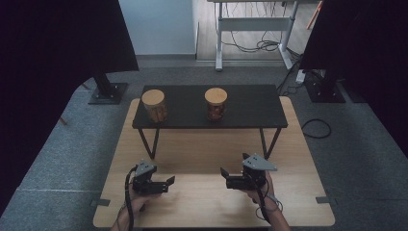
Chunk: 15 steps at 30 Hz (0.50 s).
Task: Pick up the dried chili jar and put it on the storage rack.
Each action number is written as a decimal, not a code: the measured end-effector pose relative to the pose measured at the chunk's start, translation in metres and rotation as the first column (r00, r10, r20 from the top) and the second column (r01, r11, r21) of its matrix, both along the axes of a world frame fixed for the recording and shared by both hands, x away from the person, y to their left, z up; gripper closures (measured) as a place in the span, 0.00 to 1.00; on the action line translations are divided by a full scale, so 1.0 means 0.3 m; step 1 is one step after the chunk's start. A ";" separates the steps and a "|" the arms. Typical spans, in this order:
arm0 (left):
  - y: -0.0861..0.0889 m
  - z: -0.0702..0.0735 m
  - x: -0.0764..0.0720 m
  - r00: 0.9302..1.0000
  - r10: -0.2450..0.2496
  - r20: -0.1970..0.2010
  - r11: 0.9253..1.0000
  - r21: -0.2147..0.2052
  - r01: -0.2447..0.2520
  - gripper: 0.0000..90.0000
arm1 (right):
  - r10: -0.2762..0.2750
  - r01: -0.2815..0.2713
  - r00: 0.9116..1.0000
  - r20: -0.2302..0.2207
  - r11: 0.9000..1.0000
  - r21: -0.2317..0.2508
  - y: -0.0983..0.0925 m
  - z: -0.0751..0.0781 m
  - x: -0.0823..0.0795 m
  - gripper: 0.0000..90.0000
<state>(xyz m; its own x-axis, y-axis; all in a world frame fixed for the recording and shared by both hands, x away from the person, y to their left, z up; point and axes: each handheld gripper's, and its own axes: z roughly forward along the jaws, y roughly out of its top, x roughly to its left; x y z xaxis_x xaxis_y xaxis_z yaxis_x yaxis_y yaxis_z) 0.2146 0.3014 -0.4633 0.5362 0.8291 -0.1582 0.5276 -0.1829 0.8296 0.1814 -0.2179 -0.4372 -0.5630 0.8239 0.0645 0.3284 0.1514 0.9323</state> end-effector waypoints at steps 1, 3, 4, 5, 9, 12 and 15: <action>0.000 0.000 0.000 1.000 0.000 0.000 1.000 0.000 0.000 0.07 | -0.003 0.003 1.000 -0.002 1.000 0.003 0.001 -0.011 -0.007 0.01; -0.001 0.000 0.001 1.000 -0.001 -0.001 1.000 0.001 0.001 0.07 | -0.001 0.001 1.000 -0.004 1.000 0.001 0.004 -0.030 -0.018 0.02; -0.002 0.000 0.001 1.000 -0.001 -0.002 1.000 0.003 0.001 0.07 | -0.001 0.001 1.000 -0.005 1.000 -0.005 0.008 -0.037 -0.023 0.02; -0.003 0.000 0.000 1.000 -0.001 -0.002 1.000 0.003 0.001 0.07 | 0.001 -0.001 1.000 -0.005 1.000 -0.009 0.012 -0.045 -0.027 0.02; -0.003 0.000 0.000 1.000 -0.002 -0.002 1.000 0.005 0.002 0.07 | -0.005 0.005 1.000 -0.005 1.000 -0.024 0.033 -0.073 -0.041 0.03; -0.002 0.000 -0.001 1.000 0.000 0.000 1.000 0.004 0.000 0.07 | 0.008 -0.009 1.000 -0.023 0.999 -0.036 0.037 -0.082 -0.035 0.03; 0.000 0.000 -0.001 1.000 0.002 0.001 1.000 0.002 -0.002 0.07 | 0.008 -0.010 0.999 -0.039 0.999 -0.039 0.041 -0.097 -0.032 0.03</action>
<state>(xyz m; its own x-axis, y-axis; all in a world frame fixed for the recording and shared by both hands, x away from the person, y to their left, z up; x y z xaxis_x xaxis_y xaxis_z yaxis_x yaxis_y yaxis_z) 0.2142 0.3015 -0.4632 0.5348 0.8305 -0.1559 0.5273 -0.1839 0.8295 0.1719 -0.2056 -0.4663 -0.5682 0.8211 0.0537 0.3623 0.1910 0.9123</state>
